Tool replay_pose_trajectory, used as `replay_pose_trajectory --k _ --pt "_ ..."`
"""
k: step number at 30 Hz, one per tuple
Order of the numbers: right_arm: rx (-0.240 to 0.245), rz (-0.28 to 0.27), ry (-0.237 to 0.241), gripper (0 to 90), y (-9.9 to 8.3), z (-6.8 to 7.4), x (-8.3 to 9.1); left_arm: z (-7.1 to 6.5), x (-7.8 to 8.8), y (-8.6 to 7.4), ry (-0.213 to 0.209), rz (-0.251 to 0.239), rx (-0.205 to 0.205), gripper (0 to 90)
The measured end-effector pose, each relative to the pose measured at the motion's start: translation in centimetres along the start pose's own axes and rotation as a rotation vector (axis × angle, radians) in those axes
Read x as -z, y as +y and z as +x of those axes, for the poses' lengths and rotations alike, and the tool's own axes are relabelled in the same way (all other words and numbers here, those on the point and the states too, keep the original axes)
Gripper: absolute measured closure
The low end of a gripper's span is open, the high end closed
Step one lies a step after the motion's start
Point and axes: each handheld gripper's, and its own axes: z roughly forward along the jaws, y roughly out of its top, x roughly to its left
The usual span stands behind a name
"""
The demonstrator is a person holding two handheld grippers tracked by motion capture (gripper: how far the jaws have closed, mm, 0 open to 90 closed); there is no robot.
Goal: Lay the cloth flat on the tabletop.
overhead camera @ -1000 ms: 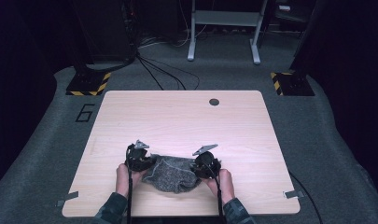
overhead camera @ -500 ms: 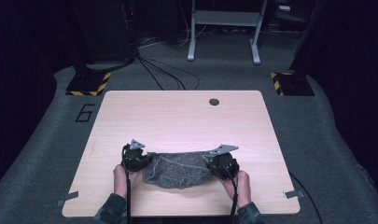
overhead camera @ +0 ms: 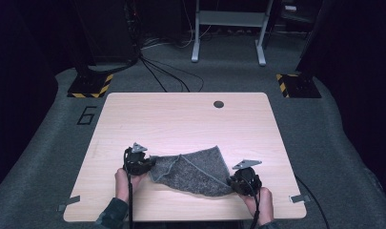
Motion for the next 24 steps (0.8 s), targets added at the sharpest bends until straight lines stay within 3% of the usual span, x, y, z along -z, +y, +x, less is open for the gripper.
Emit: replay_pose_trajectory --k 2,6,10,14,16,17,18,20,21,24 --pt "-0.006 0.007 -0.001 69.2 -0.2 0.0 0.1 0.0 -0.3 0.1 0.000 0.020 -0.007 71.4" --pt "-0.024 -0.023 0.016 53.9 0.6 -0.9 0.8 0.1 -0.6 0.1 0.005 0.015 0.030 47.5" --pt "-0.022 -0.052 0.017 41.9 2.2 -1.9 1.2 0.4 -0.6 0.0 0.009 0.023 0.032 36.8" --pt "-0.001 -0.063 0.019 33.6 3.9 -2.9 0.6 0.3 -0.8 0.2 0.030 0.023 0.025 34.9" --pt "-0.002 -0.057 0.014 30.1 5.3 -3.7 -0.6 0.4 -0.8 0.2 0.027 0.029 0.018 36.4" --pt "-0.002 -0.057 0.014 30.1 5.3 -3.7 -0.6 0.4 -0.9 0.3 0.031 0.026 0.035 36.4" --pt "0.016 -0.031 0.014 29.9 6.5 -4.2 -2.2 0.5 -0.9 0.4 0.029 0.027 0.025 39.8" --pt "0.017 -0.027 0.019 30.5 6.7 -4.3 -2.5 0.7 -0.8 0.5 0.030 0.023 0.029 41.2" --pt "0.027 -0.005 0.011 30.8 7.5 -4.7 -4.1 0.9 -0.7 0.8 0.019 0.027 0.023 43.6" --pt "0.021 0.006 0.031 31.1 8.2 -5.2 -5.2 0.9 -0.7 1.0 0.015 0.024 0.020 45.1"
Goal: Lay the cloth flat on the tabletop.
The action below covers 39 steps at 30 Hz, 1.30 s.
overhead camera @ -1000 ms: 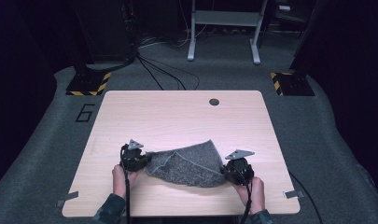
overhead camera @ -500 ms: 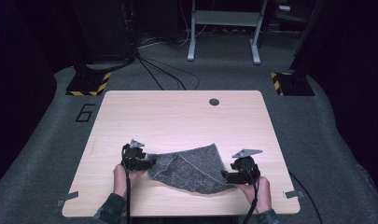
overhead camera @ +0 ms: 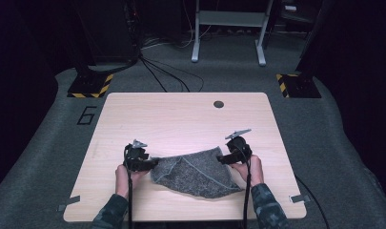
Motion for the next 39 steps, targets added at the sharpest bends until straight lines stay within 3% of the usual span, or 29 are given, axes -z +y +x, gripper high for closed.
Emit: replay_pose_trajectory --k 2,8,9,16,22,25,32,35,37,39 --pt "-0.001 -0.001 -0.007 32.3 1.0 -0.4 -1.2 0.0 0.0 0.1 -0.006 0.010 -0.010 47.8" --pt "0.003 0.021 -0.023 36.7 2.1 -0.8 -2.7 -0.2 -0.5 0.1 -0.015 0.044 -0.018 49.5" --pt "0.008 0.022 -0.032 41.2 2.4 -1.0 -3.2 -0.2 -0.5 0.1 -0.014 0.050 -0.016 50.5" --pt "0.010 0.067 -0.039 47.0 2.4 -1.2 -4.6 -0.2 -0.6 0.1 -0.022 0.064 -0.038 58.4" --pt "0.015 0.065 -0.053 55.2 2.3 -1.4 -4.7 -0.3 -0.7 0.1 -0.022 0.064 -0.043 65.5" --pt "0.040 0.087 -0.055 68.9 2.4 -1.3 -4.5 -0.4 -0.7 0.1 -0.014 0.062 -0.049 69.6" --pt "0.024 0.080 -0.016 83.2 2.0 -1.4 -4.3 -0.5 -0.9 0.2 -0.012 0.063 -0.060 76.0" --pt "-0.009 0.087 -0.009 84.9 1.8 -1.3 -4.1 -0.5 -0.9 0.2 -0.007 0.062 -0.068 77.8" --pt "0.000 0.094 -0.011 85.3 1.7 -1.2 -4.0 -0.6 -0.9 0.2 -0.010 0.051 -0.059 79.5" --pt "0.019 0.100 -0.043 86.0 1.4 -0.7 -3.8 -0.7 -0.7 0.2 -0.012 0.040 -0.058 81.8"
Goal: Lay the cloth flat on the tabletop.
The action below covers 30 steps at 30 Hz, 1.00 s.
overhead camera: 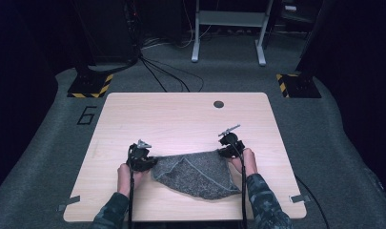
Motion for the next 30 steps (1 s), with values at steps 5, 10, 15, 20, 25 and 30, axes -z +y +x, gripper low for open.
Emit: replay_pose_trajectory --k 5,10,15,20,25,30 --pt "-0.009 -0.065 -0.003 86.5 -1.6 0.6 0.7 -0.1 0.3 0.1 0.000 -0.013 -0.012 85.2" --pt "-0.030 -0.121 0.012 86.5 -2.6 0.8 2.2 -0.1 0.5 0.1 -0.006 -0.013 -0.024 87.1" --pt "-0.046 -0.154 0.030 86.5 -3.7 1.4 4.3 -0.5 1.0 0.0 -0.041 -0.025 -0.010 87.6" --pt "-0.049 -0.169 0.050 86.6 -4.7 1.7 5.4 -0.7 1.5 -0.2 -0.057 -0.018 -0.022 87.7" --pt "-0.047 -0.153 0.059 86.8 -4.9 1.6 5.1 -0.6 1.5 -0.2 -0.053 -0.004 -0.022 87.9" --pt "-0.080 -0.147 0.047 87.5 -2.7 0.0 3.5 0.9 -0.6 1.4 -0.045 0.021 -0.009 88.0"
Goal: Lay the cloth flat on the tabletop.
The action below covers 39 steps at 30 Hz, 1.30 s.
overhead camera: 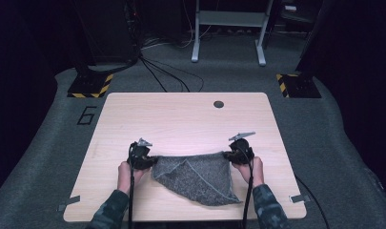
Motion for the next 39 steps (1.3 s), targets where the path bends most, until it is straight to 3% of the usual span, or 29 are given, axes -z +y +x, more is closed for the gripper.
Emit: replay_pose_trajectory --k 3,4,5,6,7,8,9,10,11,13,14,15,17,18,20,21,22,23,25,26,27,28,29,31,32,33,34,35,39 --pt "-0.002 -0.010 -0.029 88.0 2.7 -1.5 -1.0 1.8 -0.6 3.2 0.021 -0.015 0.031 88.3" --pt "-0.002 -0.010 -0.029 88.0 2.7 -1.5 -1.0 1.8 -0.6 3.2 0.021 -0.015 0.031 88.4" --pt "0.002 -0.045 -0.065 88.2 6.0 -2.3 -0.8 2.4 -0.4 5.2 0.055 -0.031 0.016 88.4" --pt "0.002 -0.045 -0.065 88.2 6.0 -2.3 -0.8 2.9 0.1 6.9 0.076 -0.060 0.018 88.4" --pt "0.020 -0.118 -0.102 88.3 9.3 -2.7 0.6 3.3 1.9 10.1 0.123 -0.122 -0.011 88.4" --pt "0.028 -0.146 -0.124 88.3 10.5 -2.6 1.4 3.2 3.8 12.2 0.143 -0.182 -0.023 88.5" --pt "0.038 -0.197 -0.144 88.3 12.2 -2.3 3.0 3.0 5.0 13.2 0.161 -0.221 -0.047 88.5" --pt "0.038 -0.197 -0.144 88.3 12.2 -2.3 3.0 3.0 5.0 13.2 0.161 -0.221 -0.047 88.5" --pt "0.050 -0.232 -0.152 88.3 13.0 -2.1 4.1 2.5 6.9 14.6 0.191 -0.281 -0.082 88.5" --pt "0.123 -0.348 -0.172 88.3 15.0 -1.0 8.6 1.9 9.8 15.6 0.205 -0.358 -0.123 88.4" --pt "0.123 -0.348 -0.172 88.3 15.0 -1.0 8.6 1.8 10.5 15.6 0.202 -0.373 -0.133 88.4" --pt "0.147 -0.384 -0.168 88.2 14.8 -0.5 10.1 1.5 11.5 15.0 0.188 -0.395 -0.145 88.4" --pt "0.154 -0.396 -0.160 88.2 14.5 -0.2 10.5 1.4 11.6 14.4 0.182 -0.395 -0.156 88.4" --pt "0.172 -0.402 -0.155 88.1 14.0 0.1 10.9 1.2 11.4 13.3 0.174 -0.384 -0.170 88.4" --pt "0.217 -0.367 -0.142 88.0 11.7 1.0 10.6 0.9 10.9 11.7 0.166 -0.371 -0.180 88.4" --pt "0.225 -0.351 -0.139 87.9 10.9 1.2 10.4 0.6 10.2 10.1 0.144 -0.355 -0.181 88.4" --pt "0.225 -0.351 -0.139 87.9 10.9 1.2 10.4 0.6 10.2 10.1 0.144 -0.355 -0.181 88.4" --pt "0.228 -0.336 -0.132 87.9 10.1 1.5 10.1 0.4 9.8 8.8 0.129 -0.339 -0.176 88.4" --pt "0.240 -0.288 -0.103 87.7 6.6 2.2 9.0 -0.2 9.0 6.1 0.092 -0.317 -0.166 88.3" --pt "0.230 -0.272 -0.092 87.6 5.7 2.4 8.7 -0.2 9.0 6.1 0.092 -0.317 -0.166 88.3" --pt "0.238 -0.253 -0.085 87.5 4.6 2.6 8.2 -0.8 8.2 4.1 0.065 -0.292 -0.154 88.2" --pt "0.219 -0.229 -0.075 87.4 3.4 2.9 7.7 -0.8 8.2 4.1 0.065 -0.292 -0.154 88.2" --pt "0.208 -0.207 -0.068 87.3 2.1 3.1 7.2 -1.4 7.4 2.2 0.039 -0.270 -0.143 88.2" --pt "0.180 -0.179 -0.049 87.1 0.2 3.3 6.5 -2.2 6.5 0.4 0.027 -0.246 -0.137 88.1" --pt "0.180 -0.179 -0.049 87.1 0.2 3.3 6.5 -2.2 6.5 0.4 0.027 -0.246 -0.137 88.1" --pt "0.169 -0.147 -0.046 87.0 -1.8 3.5 5.7 -2.6 5.9 -0.8 0.009 -0.224 -0.124 88.0" --pt "0.169 -0.147 -0.046 87.0 -1.8 3.5 5.7 -2.6 5.9 -0.8 0.009 -0.224 -0.124 88.0" --pt "0.145 -0.128 -0.024 86.9 -3.3 3.6 5.3 -3.0 5.4 -2.1 -0.011 -0.207 -0.111 88.0" --pt "0.106 -0.104 -0.004 86.5 -5.4 3.7 5.1 -3.6 4.9 -3.5 -0.033 -0.184 -0.100 87.7"
